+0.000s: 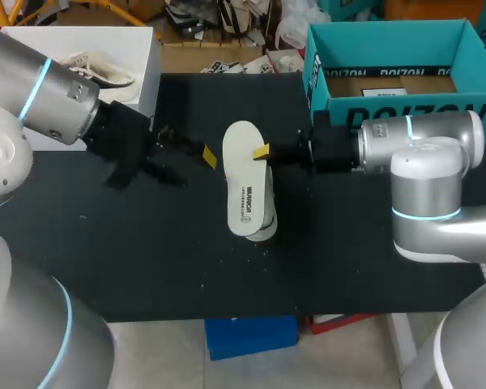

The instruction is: Take the shoe out of the shoebox, open the shoe tongue, remove and reinsert the insole, then place the shoe into the shoebox

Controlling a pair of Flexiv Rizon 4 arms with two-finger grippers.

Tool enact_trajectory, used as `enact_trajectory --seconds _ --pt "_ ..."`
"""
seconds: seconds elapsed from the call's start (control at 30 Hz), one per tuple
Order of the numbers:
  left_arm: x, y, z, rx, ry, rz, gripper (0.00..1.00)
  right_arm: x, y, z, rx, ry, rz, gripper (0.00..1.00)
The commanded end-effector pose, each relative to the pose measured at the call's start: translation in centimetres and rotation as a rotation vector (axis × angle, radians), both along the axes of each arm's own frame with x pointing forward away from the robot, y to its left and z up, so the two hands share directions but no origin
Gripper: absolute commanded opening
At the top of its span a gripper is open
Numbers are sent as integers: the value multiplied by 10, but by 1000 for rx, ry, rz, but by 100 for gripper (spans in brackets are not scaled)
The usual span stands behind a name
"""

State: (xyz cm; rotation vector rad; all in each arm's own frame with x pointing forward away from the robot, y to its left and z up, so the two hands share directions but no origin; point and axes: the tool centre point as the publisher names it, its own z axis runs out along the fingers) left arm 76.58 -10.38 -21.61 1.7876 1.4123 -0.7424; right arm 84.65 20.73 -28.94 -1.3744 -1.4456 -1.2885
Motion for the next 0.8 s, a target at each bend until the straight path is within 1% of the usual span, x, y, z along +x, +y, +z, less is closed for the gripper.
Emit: enact_trajectory --seconds 0.03,0.13,0.27,0.33,0.4,0.47,0.57,0.63,0.8 --pt "-17 13 -11 -398 -17 137 100 0 1 0 0 0 -3 0" --pt "-13 11 -17 -456 12 138 100 0 1 0 0 0 -3 0" --pt "-11 4 -28 -531 68 101 100 0 1 0 0 0 -3 0" --pt "-9 1 -35 -540 73 96 100 0 1 0 0 0 -3 0" --pt "-5 -2 -39 -576 98 95 100 0 1 0 0 0 -3 0" --pt "-3 -4 -42 -572 85 102 100 0 1 0 0 0 -3 0" --pt "3 -8 -48 -595 68 115 100 0 1 0 0 0 -3 0" --pt "8 -9 -52 -653 89 120 100 0 1 0 0 0 -3 0" --pt "20 -19 -62 -665 80 143 100 0 1 0 0 0 -3 0"
